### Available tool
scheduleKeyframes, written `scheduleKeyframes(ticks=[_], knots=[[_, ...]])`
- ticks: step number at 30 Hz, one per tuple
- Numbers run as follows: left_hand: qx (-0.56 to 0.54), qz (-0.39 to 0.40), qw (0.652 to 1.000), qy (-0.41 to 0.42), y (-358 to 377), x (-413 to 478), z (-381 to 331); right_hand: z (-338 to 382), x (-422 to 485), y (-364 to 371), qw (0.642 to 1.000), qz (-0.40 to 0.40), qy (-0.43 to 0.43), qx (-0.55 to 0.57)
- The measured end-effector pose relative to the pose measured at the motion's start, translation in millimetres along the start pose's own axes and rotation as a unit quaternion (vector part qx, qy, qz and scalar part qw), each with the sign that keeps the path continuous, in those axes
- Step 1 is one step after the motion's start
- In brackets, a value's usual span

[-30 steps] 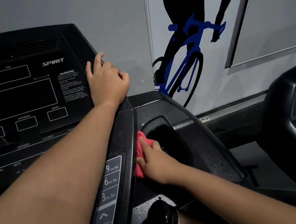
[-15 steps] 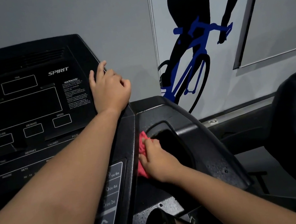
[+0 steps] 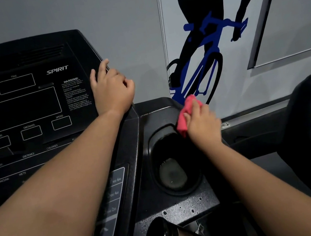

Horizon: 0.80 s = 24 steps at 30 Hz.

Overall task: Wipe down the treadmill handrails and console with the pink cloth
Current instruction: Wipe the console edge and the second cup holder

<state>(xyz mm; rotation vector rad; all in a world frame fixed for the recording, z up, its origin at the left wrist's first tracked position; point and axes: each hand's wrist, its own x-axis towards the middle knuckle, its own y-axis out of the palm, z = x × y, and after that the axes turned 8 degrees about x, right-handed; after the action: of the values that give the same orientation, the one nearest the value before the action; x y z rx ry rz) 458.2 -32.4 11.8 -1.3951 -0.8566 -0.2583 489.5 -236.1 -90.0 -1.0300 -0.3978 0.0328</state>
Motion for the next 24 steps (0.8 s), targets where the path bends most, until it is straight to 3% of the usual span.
scheduleKeyframes(ticks=[4,8,13,18,21,24], knots=[[0.0,-0.003,1.0,-0.008,1.6,-0.2,-0.7,2.2,-4.0,8.9,0.999,-0.013,0.036,0.024],[0.001,-0.008,1.0,-0.009,3.0,0.1,-0.8,44.7,-25.2,20.2,0.999,0.015,-0.031,0.019],[0.004,-0.013,1.0,-0.007,2.9,1.2,0.1,81.8,-61.6,40.3,0.984,0.081,-0.098,0.123],[0.009,0.001,1.0,0.0,-2.0,1.6,-0.5,69.1,-74.7,26.1,0.943,0.239,-0.121,0.198],[0.024,0.016,1.0,0.002,-5.6,-1.3,-4.8,62.2,-83.3,9.0,0.911,0.343,-0.135,0.186],[0.03,0.04,0.999,-0.005,-8.0,-15.1,-13.0,61.8,-92.9,-11.9,0.893,0.385,-0.175,0.152]])
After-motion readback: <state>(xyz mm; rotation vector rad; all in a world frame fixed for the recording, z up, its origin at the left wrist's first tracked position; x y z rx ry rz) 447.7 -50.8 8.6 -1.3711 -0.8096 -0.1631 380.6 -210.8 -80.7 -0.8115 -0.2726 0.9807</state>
